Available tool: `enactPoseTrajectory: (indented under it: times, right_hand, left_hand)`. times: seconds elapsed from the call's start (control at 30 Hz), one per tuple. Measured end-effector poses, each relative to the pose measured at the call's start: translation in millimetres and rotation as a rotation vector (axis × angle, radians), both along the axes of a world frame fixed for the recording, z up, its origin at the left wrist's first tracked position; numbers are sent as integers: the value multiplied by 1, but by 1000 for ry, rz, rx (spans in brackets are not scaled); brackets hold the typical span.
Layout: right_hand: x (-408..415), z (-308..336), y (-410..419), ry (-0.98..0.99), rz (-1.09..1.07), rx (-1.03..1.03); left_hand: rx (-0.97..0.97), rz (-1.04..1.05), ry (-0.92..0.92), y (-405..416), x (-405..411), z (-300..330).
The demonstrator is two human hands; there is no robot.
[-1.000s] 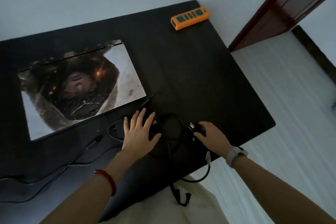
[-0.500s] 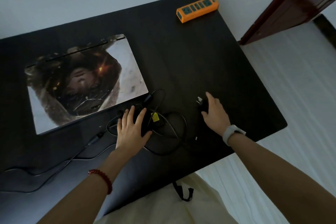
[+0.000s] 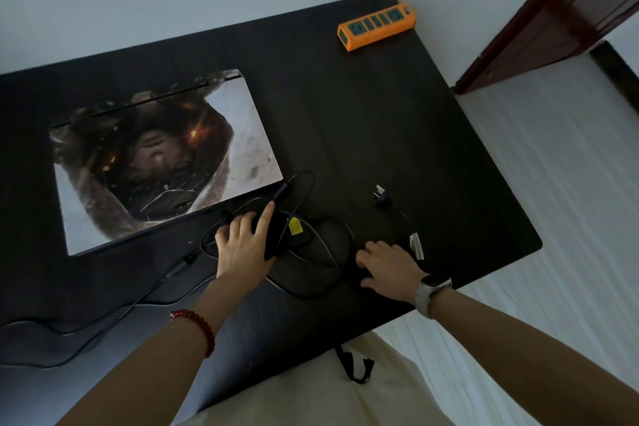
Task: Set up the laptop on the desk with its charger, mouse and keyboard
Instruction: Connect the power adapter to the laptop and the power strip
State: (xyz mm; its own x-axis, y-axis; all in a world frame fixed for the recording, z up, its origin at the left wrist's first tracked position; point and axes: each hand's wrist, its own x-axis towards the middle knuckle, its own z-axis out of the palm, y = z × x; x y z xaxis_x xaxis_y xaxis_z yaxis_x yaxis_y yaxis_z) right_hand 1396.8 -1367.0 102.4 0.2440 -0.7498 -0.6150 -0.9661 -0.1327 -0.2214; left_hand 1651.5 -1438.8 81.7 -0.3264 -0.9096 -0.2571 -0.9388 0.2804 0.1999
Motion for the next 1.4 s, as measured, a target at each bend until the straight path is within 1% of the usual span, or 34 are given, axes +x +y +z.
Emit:
enactPoseTrajectory:
  times: [0.1, 0.27, 0.3, 0.37, 0.43, 0.5, 0.6, 0.63, 0.73, 0.87, 0.97, 1.07, 1.17, 1.23, 1.27, 1.3, 1.33, 1.4]
  right_hand:
    - [-4, 9, -11, -12, -44, -15]
    - [-27, 34, -43, 37, -213, -100]
    - [-32, 39, -51, 42, -242, -130]
    - [-40, 49, -64, 10, -345, -253]
    - [-43, 54, -76, -134, -506, -395]
    - [-39, 55, -85, -330, -697, -475]
    - [-27, 51, -98, -613, -1046, -481]
    - [-22, 50, -103, -695, -1131, -488]
    - [-9, 52, -123, -864, -1266, -588]
    - [-7, 75, -165, -1032, -1307, -718]
    - [-15, 101, -201, -1085, -1340, -763]
    - [-16, 130, -233, -1108, -1267, -841]
    - [-11, 164, -267, -1217, -1188, -881]
    - [-7, 185, -288, -1224, -1113, -909]
    - [-4, 195, -299, -1207, -1063, -938]
    - [-3, 201, -310, -1141, -1005, -989]
    - [-2, 207, -322, -1022, -945, -1056]
    - [2, 219, -347, -723, -836, -1170]
  left_hand:
    - [-29, -47, -2, -6, 7, 1]
    - [-111, -73, 28, -2, 18, 1]
    - [-135, -82, 27, -1, 19, 1]
    - [-151, -96, 13, -1, 20, 2]
    - [-120, -100, -18, -2, 19, 4]
    - [-90, -100, -50, -2, 18, 4]
    - [-73, -105, -83, -3, 17, 3]
    - [-63, -104, -101, -3, 16, 3]
    - [-28, -103, -135, -4, 15, 3]
    - [23, -125, -58, -18, 20, 12]
    - [27, -124, -31, -41, 22, 31]
    - [-7, -23, 9, -78, 17, 58]
    - [-76, 85, 19, -122, 14, 94]
    - [-122, 134, 46, -151, 17, 121]
    - [-147, 154, 54, -165, 20, 134]
    - [-164, 174, 56, -178, 22, 145]
    - [-179, 190, 59, -191, 25, 155]
    - [-208, 216, 69, -214, 33, 169]
